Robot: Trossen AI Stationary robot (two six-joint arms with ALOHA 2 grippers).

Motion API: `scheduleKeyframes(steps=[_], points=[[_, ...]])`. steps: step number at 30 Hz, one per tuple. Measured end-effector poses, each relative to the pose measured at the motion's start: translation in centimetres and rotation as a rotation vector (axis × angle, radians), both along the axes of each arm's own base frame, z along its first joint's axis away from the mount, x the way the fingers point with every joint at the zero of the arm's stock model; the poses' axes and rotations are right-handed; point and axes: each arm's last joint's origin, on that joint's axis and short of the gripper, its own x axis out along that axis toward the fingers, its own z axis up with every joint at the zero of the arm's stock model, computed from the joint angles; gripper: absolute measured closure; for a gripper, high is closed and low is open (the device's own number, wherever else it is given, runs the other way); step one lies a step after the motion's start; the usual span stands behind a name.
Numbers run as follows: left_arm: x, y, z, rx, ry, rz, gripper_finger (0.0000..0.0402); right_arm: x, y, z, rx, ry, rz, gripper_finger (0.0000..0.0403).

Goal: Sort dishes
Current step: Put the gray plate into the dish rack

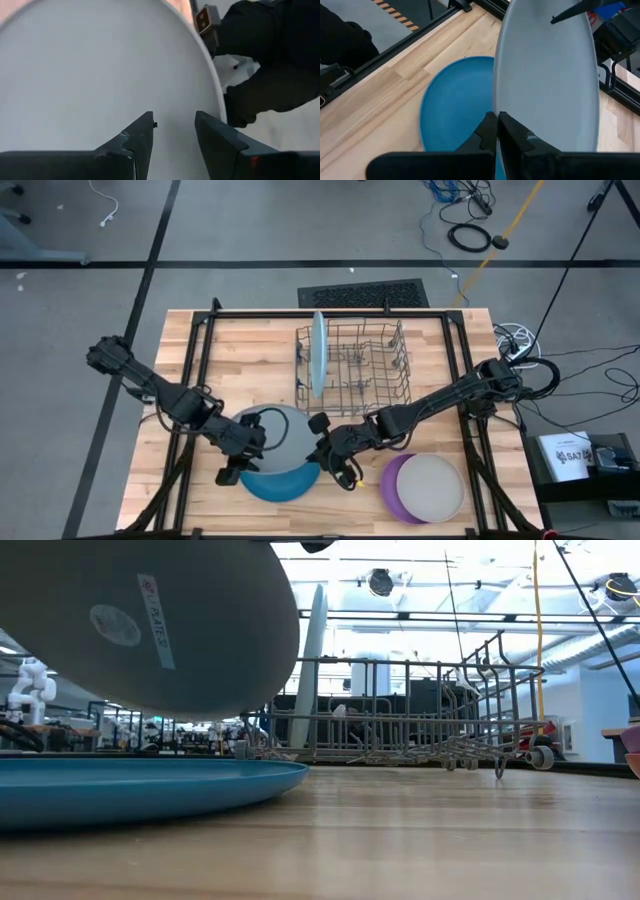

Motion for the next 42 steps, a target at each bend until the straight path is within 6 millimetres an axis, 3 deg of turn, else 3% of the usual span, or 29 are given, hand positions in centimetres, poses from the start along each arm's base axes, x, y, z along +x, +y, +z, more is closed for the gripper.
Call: scheduleKeyframes(steps=[11,28,32,37,42], points=[[-1.8,1.1,4.0,-0.083,-0.129,0.022,0.0251,0.0,0.0,0.0,-0.003,-0.001,-0.01,0.0403],[-0.2,0.0,0.6,0.008,0.094,0.034,0.0252,0.0,0.0,0.0,-0.013,-0.008,0.0,0.0403],[0.2,-0.2,-0.2,0.033,0.147,0.031,0.0286,0.0,0.0,0.0,-0.017,-0.009,0.0,0.0403],[0.1,-0.2,-0.2,0.041,0.147,0.022,0.038,0.0,-0.1,0.0,-0.018,-0.009,-0.001,0.0403],[-0.1,-0.3,0.0,0.02,0.139,0.004,0.0393,0.1,-0.1,0.1,-0.016,-0.017,-0.003,0.0403]])
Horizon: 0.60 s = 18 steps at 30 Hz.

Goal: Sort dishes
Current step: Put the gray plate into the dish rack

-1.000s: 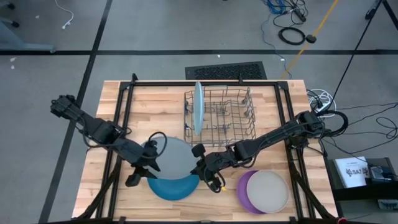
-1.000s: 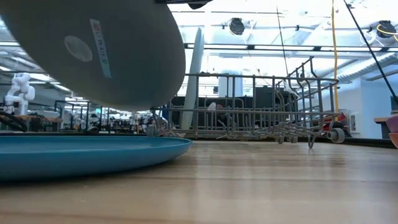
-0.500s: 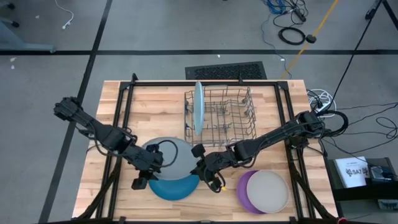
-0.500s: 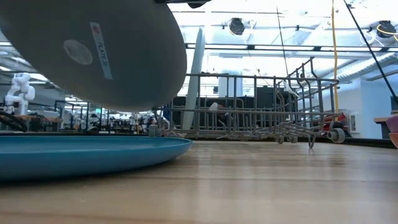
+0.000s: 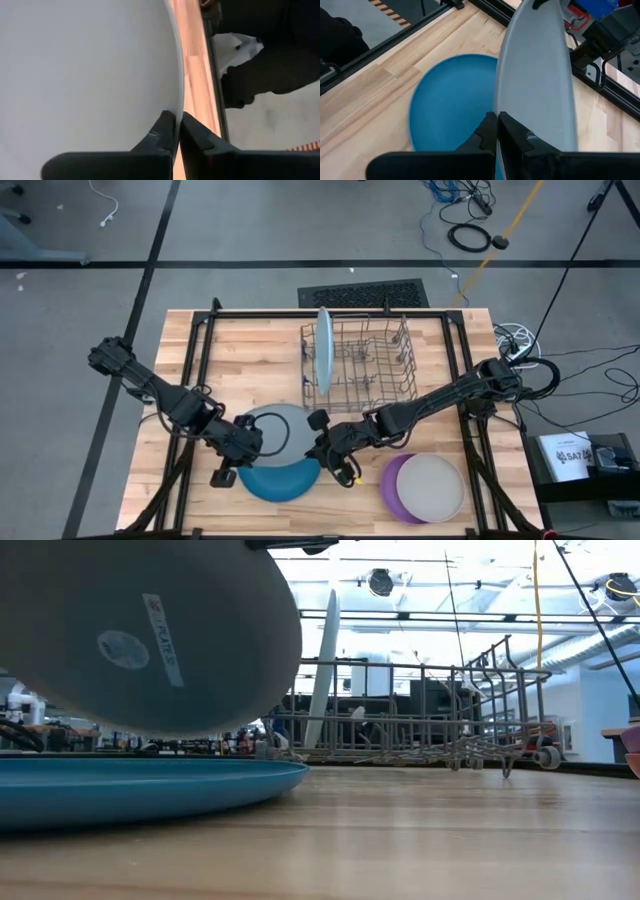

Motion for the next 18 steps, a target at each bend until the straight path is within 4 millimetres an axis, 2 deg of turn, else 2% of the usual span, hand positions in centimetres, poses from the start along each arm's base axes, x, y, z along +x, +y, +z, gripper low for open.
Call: scheduleKeyframes(steps=[5,12,18], points=[[-0.1,0.0,1.0,-0.022,-0.003,0.002,0.0398,0.0,0.1,0.0,0.004,-0.004,-0.003,0.039],[-0.7,0.4,4.1,-0.049,-0.06,0.009,0.04,-0.3,1.0,0.2,-0.002,-0.017,0.014,0.0345],[-1.6,1.1,6.2,-0.031,-0.097,0.028,0.04,-1.3,1.5,1.8,-0.039,-0.069,-0.046,0.0309]])
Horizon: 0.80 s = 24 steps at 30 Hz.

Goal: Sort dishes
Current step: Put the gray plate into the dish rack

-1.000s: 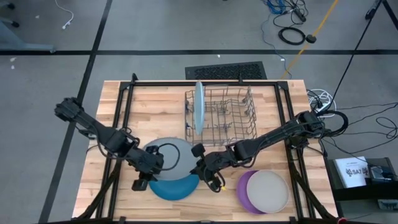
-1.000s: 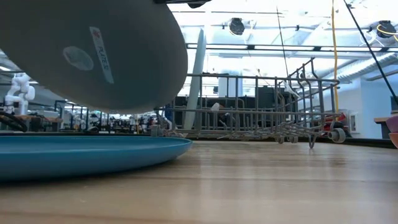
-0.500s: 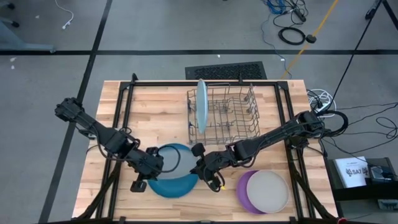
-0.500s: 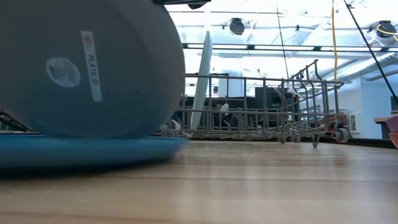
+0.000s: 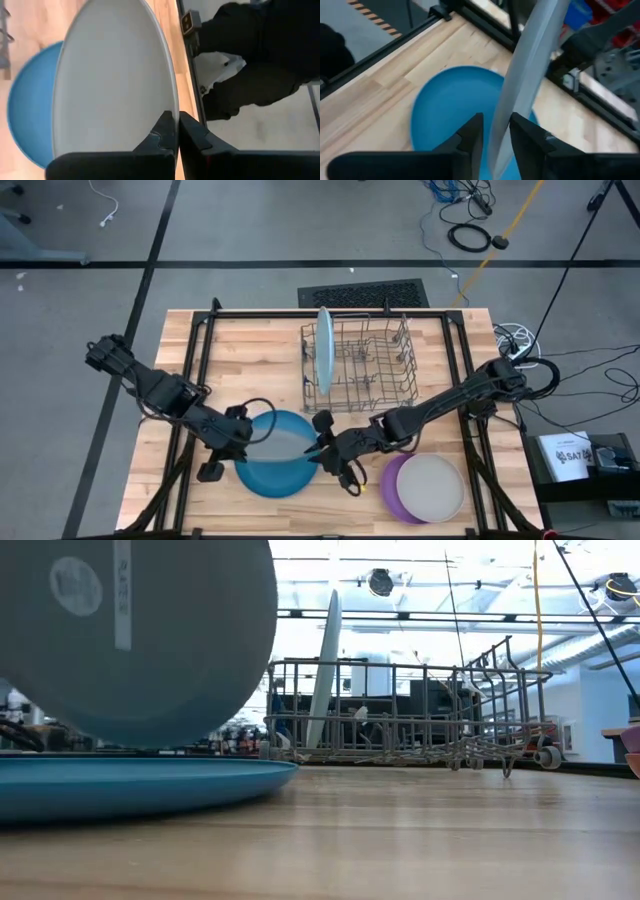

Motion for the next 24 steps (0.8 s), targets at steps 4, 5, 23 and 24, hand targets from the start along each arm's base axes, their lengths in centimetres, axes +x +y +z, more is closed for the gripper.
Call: scheduleKeyframes(steps=[4,5,23,24], points=[[-0.7,0.6,1.6,-0.007,-0.071,0.026,0.0401,-1.2,0.4,1.8,-0.014,-0.043,-0.031,0.0295],[-1.0,0.8,2.0,-0.007,-0.092,0.035,0.0401,-1.6,0.4,2.2,-0.018,-0.052,-0.039,0.0294],[-2.9,3.5,6.7,0.067,-0.494,0.405,0.0401,-6.0,0.9,4.4,-0.128,0.019,-0.205,0.0293],[-2.9,3.6,6.8,0.072,-0.511,0.448,0.0401,-6.0,0.9,4.4,-0.131,0.02,-0.207,0.0293]])
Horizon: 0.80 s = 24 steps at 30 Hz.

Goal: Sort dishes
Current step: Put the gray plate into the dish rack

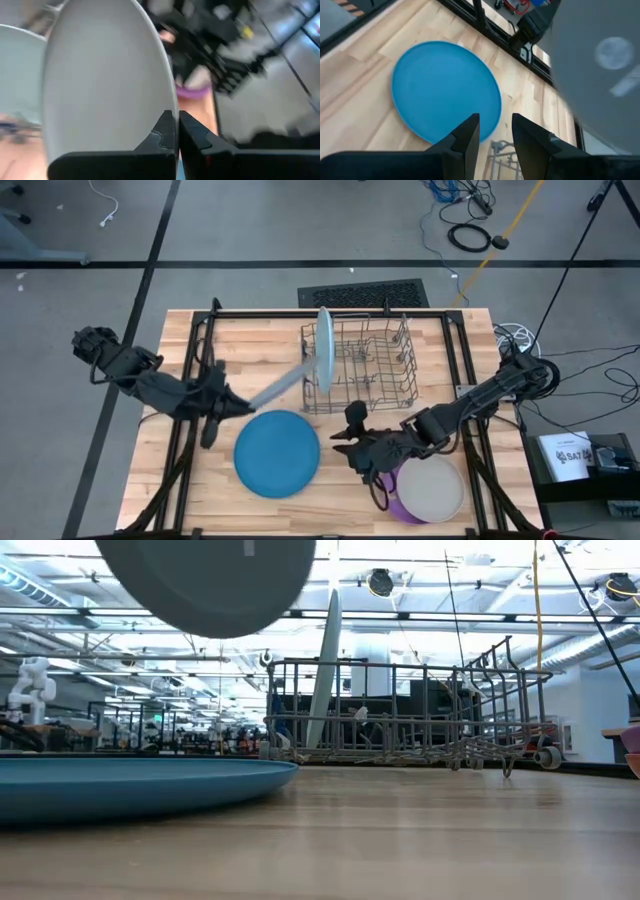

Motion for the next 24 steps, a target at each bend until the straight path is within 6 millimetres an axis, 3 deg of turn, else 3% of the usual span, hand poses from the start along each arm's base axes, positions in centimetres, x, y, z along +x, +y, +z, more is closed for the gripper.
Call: scheduleKeyframes(steps=[5,11,24], points=[[0.7,0.0,0.8,0.011,-0.119,0.138,0.0401,-0.2,0.3,0.0,-0.014,-0.006,-0.007,0.0293],[1.8,-0.2,1.3,0.058,-0.213,0.284,0.0401,-1.1,0.7,0.5,-0.161,-0.058,-0.119,0.0293],[5.4,-1.2,-1.1,0.062,-0.375,0.462,0.0401,-7.1,0.9,5.9,-0.204,-0.24,-0.231,0.0293]])
